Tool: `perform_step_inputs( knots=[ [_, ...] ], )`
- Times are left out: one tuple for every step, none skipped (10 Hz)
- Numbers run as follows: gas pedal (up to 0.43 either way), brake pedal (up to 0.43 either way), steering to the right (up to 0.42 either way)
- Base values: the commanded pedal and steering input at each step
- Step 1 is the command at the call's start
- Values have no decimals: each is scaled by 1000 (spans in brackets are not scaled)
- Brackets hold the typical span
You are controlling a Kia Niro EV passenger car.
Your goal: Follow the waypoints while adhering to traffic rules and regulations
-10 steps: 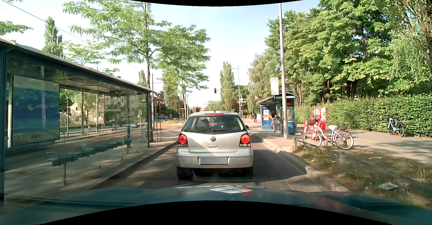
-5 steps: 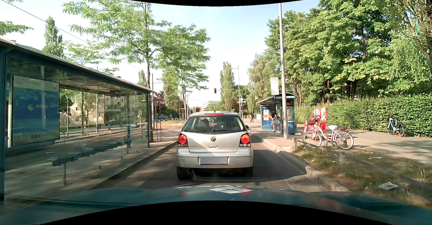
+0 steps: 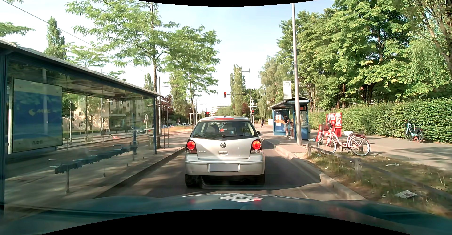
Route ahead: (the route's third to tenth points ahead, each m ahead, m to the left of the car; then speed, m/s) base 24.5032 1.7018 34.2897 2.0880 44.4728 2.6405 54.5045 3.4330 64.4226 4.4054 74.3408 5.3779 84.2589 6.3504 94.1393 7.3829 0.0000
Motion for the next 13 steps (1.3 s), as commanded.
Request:
perform_step_inputs(
  knots=[
    [0, 226, -3],
    [0, 226, -3],
    [0, 232, -3],
    [0, 226, -3],
    [0, 226, -4],
    [0, 226, -4],
    [0, 232, -4],
    [0, 226, -3],
    [0, 232, -4],
    [0, 226, -3],
    [0, 232, -3],
    [0, 232, -3],
    [0, 232, -3]
  ],
)
